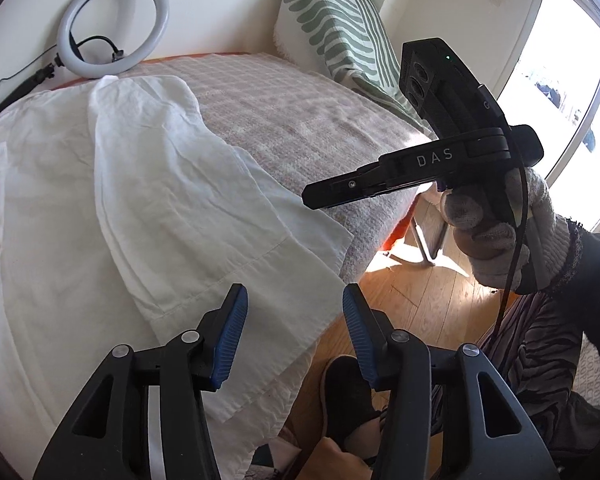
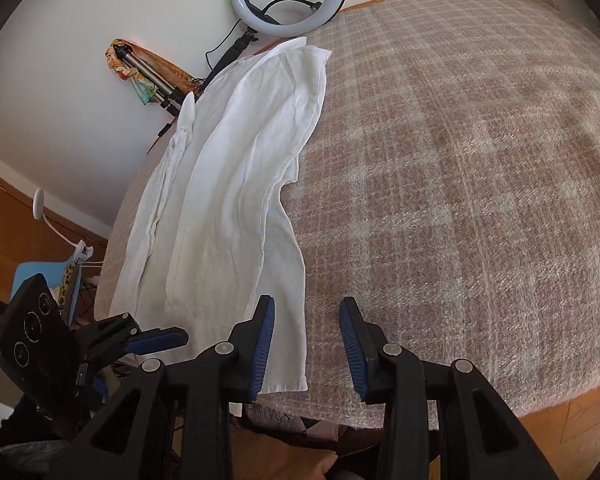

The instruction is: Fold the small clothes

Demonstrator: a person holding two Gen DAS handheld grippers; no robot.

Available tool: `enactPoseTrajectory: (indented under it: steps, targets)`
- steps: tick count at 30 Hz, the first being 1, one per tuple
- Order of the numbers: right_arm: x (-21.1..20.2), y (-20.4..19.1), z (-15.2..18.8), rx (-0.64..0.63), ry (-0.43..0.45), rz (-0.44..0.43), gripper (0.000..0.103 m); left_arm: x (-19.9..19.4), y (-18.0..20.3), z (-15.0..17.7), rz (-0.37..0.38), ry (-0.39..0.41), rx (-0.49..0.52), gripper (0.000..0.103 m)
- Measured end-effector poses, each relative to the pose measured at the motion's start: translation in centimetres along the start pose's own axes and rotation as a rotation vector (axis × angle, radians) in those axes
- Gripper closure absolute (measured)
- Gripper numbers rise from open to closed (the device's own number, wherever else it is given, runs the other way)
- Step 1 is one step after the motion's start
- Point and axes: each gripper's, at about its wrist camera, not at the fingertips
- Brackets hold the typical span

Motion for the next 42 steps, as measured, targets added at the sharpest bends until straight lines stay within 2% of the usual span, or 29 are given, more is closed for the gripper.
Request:
enactPoseTrajectory:
  steps: [4, 7, 8, 10, 13, 17, 20, 23, 25, 27, 31, 33, 37, 42]
  targets:
    - [0.1, -0.3, 0.3, -0.017, -0.021, -0.046, 0.072, 0.8, 0.6, -0.1, -0.027, 0.012, 0.031, 0.05]
    - [0.8, -0.9, 1.0, -0.037, -0.052, -0.045, 0.09, 1.5, 1.3, 0.1, -0.058, 0.017, 0.072, 0.049]
    - [0.9, -1.1, 1.1, -0.049, -0.052, -0.032, 0.101, 1.7, 1.5, 0.2, -0.065, 0.02, 0.081, 0.048]
    - [0.9, -1.0, 1.1, -0.024, -0.06, -0.055, 0.103, 2.1, 2.0, 0.3, -0.075, 0.027, 0.097, 0.048]
    - [0.2, -0.5, 0.8, 0.058, -0.044, -0.141, 0.103, 2.6, 2.5, 0.1, -0.092, 0.044, 0.115, 0.043]
    - [-1.4, -0.9, 0.2, 0.086, -0.005, -0.22, 0.103, 3.3, 3.3, 0.0, -0.176, 0.084, 0.149, 0.043]
    - [-2.0, -1.9, 0.0, 0.052, 0.003, -0.239, 0.103, 3.5, 3.1, -0.4, -0.24, 0.106, 0.136, 0.044]
    - [-1.9, -2.5, -0.4, 0.045, -0.006, -0.252, 0.103, 3.3, 1.6, -0.8, -0.246, 0.129, 0.07, 0.067]
    - [-1.8, -2.6, -0.5, 0.046, -0.01, -0.26, 0.103, 2.7, 0.4, -1.1, -0.198, 0.158, 0.024, 0.091]
    - [-1.6, -2.6, -0.6, 0.041, -0.019, -0.267, 0.103, 2.1, -0.7, -1.2, -0.156, 0.183, -0.018, 0.096]
    - [-1.5, -3.5, -1.3, -0.01, -0.032, -0.302, 0.093, 1.0, -1.5, -0.9, -0.118, 0.234, -0.079, 0.097]
    - [-1.6, -3.5, -2.2, -0.027, -0.009, -0.271, 0.061, 0.5, -1.7, -0.8, -0.111, 0.254, -0.106, 0.098]
    - [-1.3, -1.1, -5.3, 0.049, 0.062, -0.223, 0.061, -0.4, -2.0, -0.8, -0.108, 0.294, -0.147, 0.098]
    - [2.3, 1.8, -10.7, 0.201, 0.095, -0.153, 0.061, -1.3, -1.8, -0.6, -0.104, 0.336, -0.179, 0.098]
Point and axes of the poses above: each gripper's, at about its wrist camera, not at the fingertips, and x roughly the way its jaws point, y to its right, z to its underside, and after that the axes turned 7 degrees about z, right-handed
